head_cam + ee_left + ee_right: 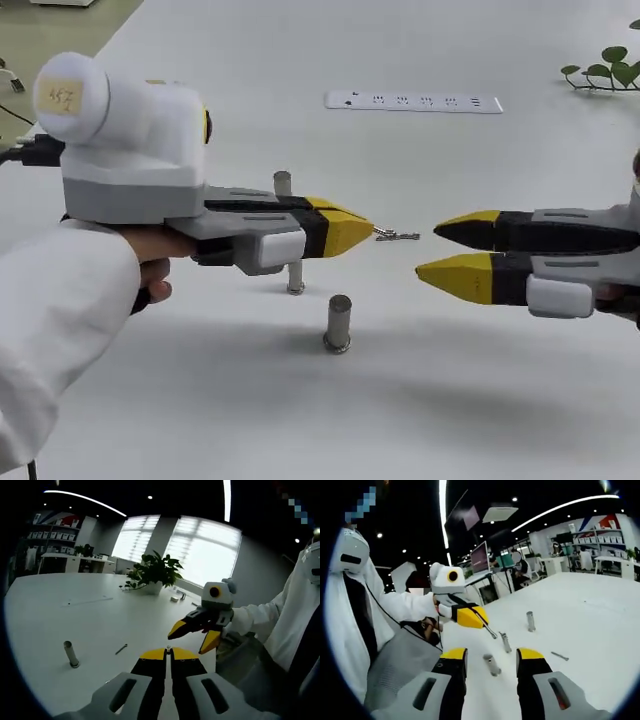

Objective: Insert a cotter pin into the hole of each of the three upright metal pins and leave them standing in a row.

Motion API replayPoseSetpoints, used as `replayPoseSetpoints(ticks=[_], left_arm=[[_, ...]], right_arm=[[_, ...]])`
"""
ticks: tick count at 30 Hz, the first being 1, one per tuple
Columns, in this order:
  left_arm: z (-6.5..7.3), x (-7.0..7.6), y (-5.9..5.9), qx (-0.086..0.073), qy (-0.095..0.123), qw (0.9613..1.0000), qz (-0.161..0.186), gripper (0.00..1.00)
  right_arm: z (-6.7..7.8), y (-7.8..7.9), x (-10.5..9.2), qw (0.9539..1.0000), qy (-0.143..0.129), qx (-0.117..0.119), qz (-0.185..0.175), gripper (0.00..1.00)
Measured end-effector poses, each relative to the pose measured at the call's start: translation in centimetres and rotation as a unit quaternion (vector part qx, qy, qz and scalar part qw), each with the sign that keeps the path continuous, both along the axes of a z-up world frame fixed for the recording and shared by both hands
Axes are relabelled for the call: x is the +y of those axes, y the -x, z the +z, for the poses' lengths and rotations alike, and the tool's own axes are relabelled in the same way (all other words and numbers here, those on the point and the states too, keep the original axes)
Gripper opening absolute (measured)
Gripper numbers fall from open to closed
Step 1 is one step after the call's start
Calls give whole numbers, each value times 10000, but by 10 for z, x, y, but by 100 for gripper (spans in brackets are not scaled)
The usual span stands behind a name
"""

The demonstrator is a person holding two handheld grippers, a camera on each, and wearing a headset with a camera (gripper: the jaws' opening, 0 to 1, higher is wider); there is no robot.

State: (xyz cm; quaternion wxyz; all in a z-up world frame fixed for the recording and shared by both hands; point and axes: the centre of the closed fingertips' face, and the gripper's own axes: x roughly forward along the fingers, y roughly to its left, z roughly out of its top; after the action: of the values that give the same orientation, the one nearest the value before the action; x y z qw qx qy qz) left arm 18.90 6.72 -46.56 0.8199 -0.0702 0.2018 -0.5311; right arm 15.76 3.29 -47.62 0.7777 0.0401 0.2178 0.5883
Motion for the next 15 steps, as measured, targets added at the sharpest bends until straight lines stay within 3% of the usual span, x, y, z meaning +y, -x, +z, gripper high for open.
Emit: replayPoseSetpoints(ticks=[3, 5, 6, 7, 8, 12, 15], left_arm=[[-2, 1, 2, -25, 18, 10000, -39, 0], [-1, 1, 3, -156, 21, 9998, -101, 0], [0, 2, 3, -419, -27, 9990, -168, 0], [0, 2, 3, -489, -43, 9986, -188, 0], [1, 2, 5, -766, -113, 9967, -253, 0], [3, 1, 12, -898, -80, 9953, -366, 0], [6, -2, 19, -1024, -27, 9933, -536, 0]], right_arm=[[3, 3, 5, 9997, -192, 109, 48, 36], [5, 6, 8, 9994, -264, 189, 77, 36], [6, 6, 10, 9992, -315, 236, 85, 36], [6, 8, 11, 9988, -362, 308, 106, 35], [7, 8, 12, 9985, -401, 353, 123, 35], [7, 8, 12, 9982, -424, 396, 152, 31], [11, 6, 10, 9970, -596, 448, 229, 28]])
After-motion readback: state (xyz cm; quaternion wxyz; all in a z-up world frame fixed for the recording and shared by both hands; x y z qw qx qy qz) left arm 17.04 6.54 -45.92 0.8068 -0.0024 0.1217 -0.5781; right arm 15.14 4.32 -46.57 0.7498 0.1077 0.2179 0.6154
